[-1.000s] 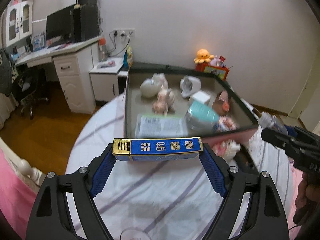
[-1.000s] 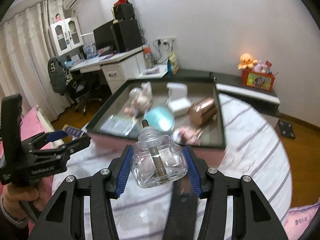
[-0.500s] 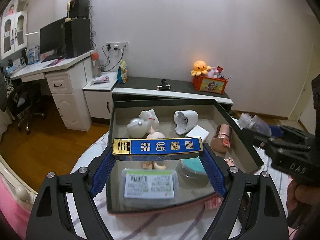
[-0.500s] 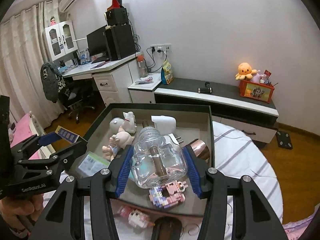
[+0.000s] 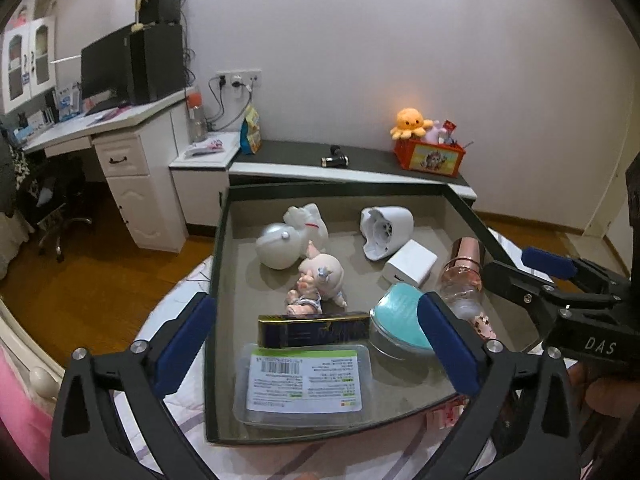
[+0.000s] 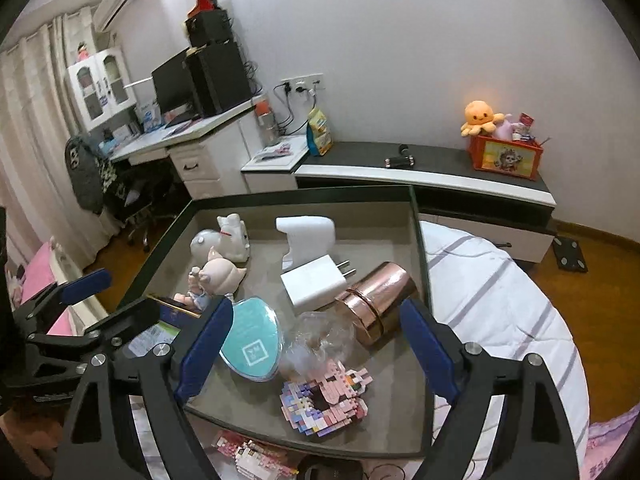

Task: Organize rigid objects
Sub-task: 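Carry the blue box and glass bottle into the box and open both tools, then withdraw both tools from the box back over the bed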

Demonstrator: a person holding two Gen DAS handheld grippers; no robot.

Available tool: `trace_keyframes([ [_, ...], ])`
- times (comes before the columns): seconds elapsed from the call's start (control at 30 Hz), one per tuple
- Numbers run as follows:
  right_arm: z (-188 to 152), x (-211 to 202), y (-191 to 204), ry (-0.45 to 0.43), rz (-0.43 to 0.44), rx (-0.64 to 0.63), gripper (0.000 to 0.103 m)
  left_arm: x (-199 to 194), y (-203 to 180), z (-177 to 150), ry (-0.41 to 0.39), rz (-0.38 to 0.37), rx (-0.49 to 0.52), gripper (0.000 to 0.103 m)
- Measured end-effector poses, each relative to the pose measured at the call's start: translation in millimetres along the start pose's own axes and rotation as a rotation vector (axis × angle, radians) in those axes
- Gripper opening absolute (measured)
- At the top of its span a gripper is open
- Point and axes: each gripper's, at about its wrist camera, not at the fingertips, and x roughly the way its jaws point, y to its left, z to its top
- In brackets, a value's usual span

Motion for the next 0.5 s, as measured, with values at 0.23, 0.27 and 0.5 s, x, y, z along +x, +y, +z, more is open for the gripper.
trace_keyframes([
  [0.23, -10.2, -24.7, -6.9, -0.011, -0.049, 0.068, 0.103, -29.7, 6.8, -5.5, -0.029, 0.004, -0.016, 0.102],
  [0.27, -12.3, -30.0, -6.6, -0.015, -0.046, 0.073, 0.103, -35.1, 7.7, -7.2, -0.034, 0.003, -0.019, 0.103],
  [0.5, -27.2, -71.6, 0.3, -0.054, -0.041, 0.081, 0.103, -81.2, 15.0, -24.6, -0.072, 0.001, -0.044, 0.103],
])
